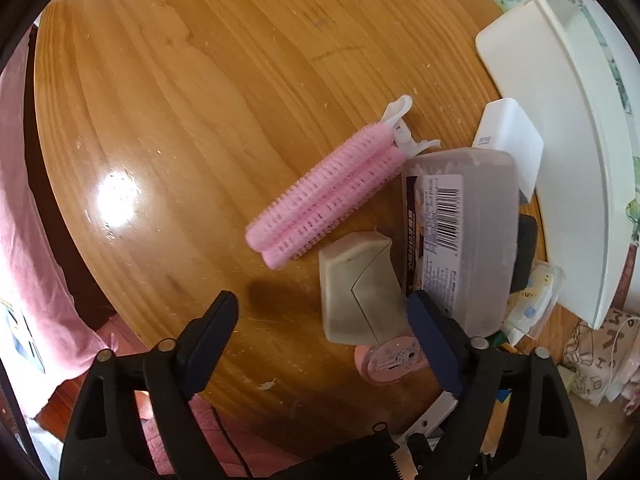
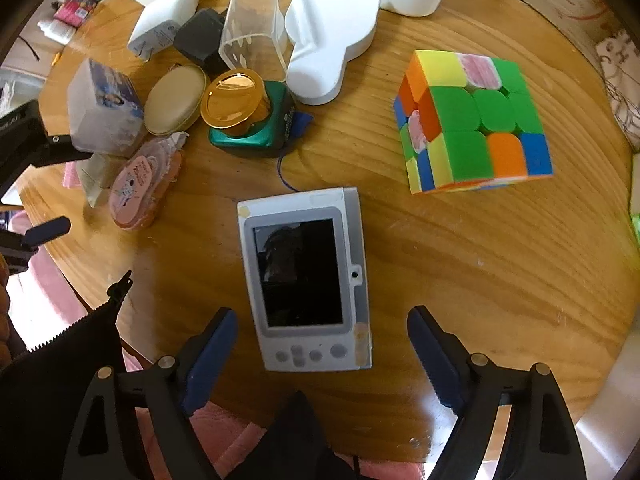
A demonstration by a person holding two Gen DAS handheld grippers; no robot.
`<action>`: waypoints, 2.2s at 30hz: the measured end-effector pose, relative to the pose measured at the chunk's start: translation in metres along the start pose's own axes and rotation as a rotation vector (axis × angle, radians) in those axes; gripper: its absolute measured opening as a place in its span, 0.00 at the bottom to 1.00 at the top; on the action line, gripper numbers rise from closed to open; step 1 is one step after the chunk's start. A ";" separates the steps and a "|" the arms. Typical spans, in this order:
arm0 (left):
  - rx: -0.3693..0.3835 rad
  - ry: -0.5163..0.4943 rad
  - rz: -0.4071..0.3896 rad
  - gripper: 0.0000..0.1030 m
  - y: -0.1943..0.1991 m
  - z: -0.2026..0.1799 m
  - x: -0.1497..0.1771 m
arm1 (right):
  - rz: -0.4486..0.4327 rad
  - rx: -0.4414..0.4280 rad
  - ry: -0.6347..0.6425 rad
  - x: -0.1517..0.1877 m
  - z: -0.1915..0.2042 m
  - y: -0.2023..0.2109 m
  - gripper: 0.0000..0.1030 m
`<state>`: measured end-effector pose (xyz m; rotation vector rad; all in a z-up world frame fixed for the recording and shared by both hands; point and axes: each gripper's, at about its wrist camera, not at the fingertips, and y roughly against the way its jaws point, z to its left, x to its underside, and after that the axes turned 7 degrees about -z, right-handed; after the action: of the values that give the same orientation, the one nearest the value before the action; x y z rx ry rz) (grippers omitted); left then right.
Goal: Organize rigid objects
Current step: 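Grasp the white handheld device with the right tool while the left grasps the beige box, then lift and carry the white device and beige box over the white bin with both tools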
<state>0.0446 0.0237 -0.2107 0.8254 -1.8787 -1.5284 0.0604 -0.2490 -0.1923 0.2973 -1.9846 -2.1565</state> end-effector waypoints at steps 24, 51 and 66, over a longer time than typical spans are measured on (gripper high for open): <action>0.001 0.115 -0.020 0.47 -0.010 -0.019 0.009 | 0.001 -0.061 0.068 -0.032 0.012 -0.010 0.58; 0.030 -0.245 -0.178 0.47 0.068 -0.026 0.026 | -0.203 -0.042 -0.159 0.014 0.027 0.037 0.58; 0.119 -0.594 -0.313 0.47 0.123 -0.045 -0.027 | -0.454 -0.005 -0.367 0.006 0.058 0.084 0.58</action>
<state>0.0824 0.0351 -0.0828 0.8033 -2.3610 -2.0390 0.0394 -0.2015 -0.1041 0.4098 -2.2826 -2.6547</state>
